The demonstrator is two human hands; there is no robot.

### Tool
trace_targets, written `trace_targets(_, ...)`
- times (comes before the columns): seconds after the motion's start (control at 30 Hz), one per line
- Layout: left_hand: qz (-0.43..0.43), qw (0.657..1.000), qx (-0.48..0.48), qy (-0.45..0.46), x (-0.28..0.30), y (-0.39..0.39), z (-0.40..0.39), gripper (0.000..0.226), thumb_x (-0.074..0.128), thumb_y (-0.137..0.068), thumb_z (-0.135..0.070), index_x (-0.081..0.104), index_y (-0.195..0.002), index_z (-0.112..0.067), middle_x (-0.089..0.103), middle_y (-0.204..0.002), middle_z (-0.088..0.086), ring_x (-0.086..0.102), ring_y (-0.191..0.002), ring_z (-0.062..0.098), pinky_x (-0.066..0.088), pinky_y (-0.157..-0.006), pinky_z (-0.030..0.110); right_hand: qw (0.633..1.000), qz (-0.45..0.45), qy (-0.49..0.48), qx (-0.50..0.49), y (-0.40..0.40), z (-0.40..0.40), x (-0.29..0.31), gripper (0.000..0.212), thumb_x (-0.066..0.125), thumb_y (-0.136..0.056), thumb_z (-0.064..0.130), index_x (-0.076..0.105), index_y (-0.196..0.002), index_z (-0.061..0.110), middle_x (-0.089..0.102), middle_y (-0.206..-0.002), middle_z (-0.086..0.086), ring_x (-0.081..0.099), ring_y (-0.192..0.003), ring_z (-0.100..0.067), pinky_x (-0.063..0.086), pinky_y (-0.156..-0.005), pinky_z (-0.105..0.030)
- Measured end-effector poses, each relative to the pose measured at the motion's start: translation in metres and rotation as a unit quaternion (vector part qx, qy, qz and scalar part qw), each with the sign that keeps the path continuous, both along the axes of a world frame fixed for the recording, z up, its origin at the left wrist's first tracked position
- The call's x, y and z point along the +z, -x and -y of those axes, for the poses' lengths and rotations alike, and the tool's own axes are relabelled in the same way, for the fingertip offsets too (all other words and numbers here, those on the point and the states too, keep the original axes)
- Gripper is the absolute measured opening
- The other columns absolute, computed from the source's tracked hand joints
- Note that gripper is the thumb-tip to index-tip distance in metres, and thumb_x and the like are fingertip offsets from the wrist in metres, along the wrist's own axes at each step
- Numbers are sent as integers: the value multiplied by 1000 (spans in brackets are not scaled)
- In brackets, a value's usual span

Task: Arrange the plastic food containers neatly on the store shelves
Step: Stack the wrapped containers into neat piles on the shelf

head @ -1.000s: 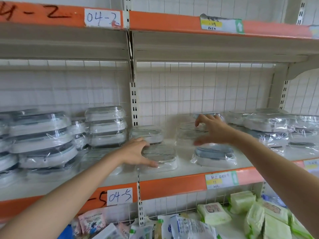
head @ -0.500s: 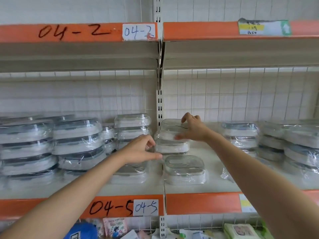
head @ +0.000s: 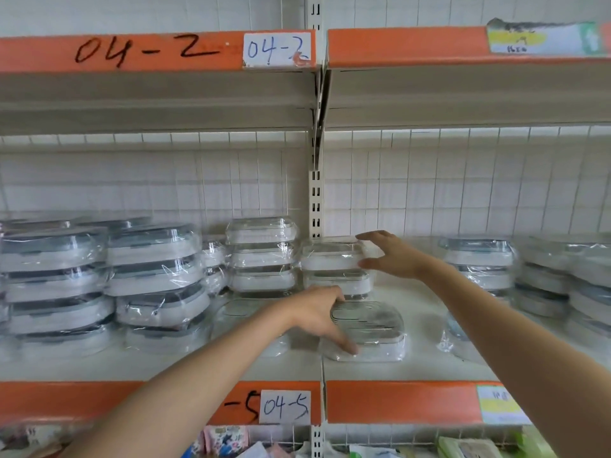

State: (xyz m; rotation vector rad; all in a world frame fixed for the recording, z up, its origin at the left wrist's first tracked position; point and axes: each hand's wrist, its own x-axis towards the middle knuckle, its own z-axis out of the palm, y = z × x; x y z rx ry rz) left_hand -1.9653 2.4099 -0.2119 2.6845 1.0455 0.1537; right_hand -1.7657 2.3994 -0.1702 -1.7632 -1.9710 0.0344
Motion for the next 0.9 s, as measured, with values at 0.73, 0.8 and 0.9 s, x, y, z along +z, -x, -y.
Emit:
trace_targets(0.73, 199, 967, 98, -127, 70, -23, -81, 36, 49, -97, -27, 49, -132, -16, 54, -129, 4, 52, -108, 17, 42, -95, 32, 991, 96, 42, -87, -65, 41, -28, 37, 52, -95, 27, 53, -130, 16, 56, -129, 1, 53, -115, -15, 36, -95, -22)
trace_targets(0.8, 193, 959, 96, -183, 68, -25, -77, 36, 48, -98, -24, 48, -132, -14, 52, -130, 5, 48, -119, 20, 37, -103, 36, 987, 100, 71, -107, -81, 55, -28, 30, 52, -95, 27, 61, -120, 12, 63, -121, -2, 55, -106, -12, 37, -90, -18)
trace_targets(0.9, 220, 932, 77, -276, 62, -32, -66, 36, 52, -94, -10, 52, -130, -11, 51, -127, 5, 45, -120, 22, 32, -104, 34, 980, 93, 108, -136, -102, 79, -28, 30, 57, -92, 35, 66, -114, 17, 65, -117, 2, 57, -107, -13, 38, -90, -19)
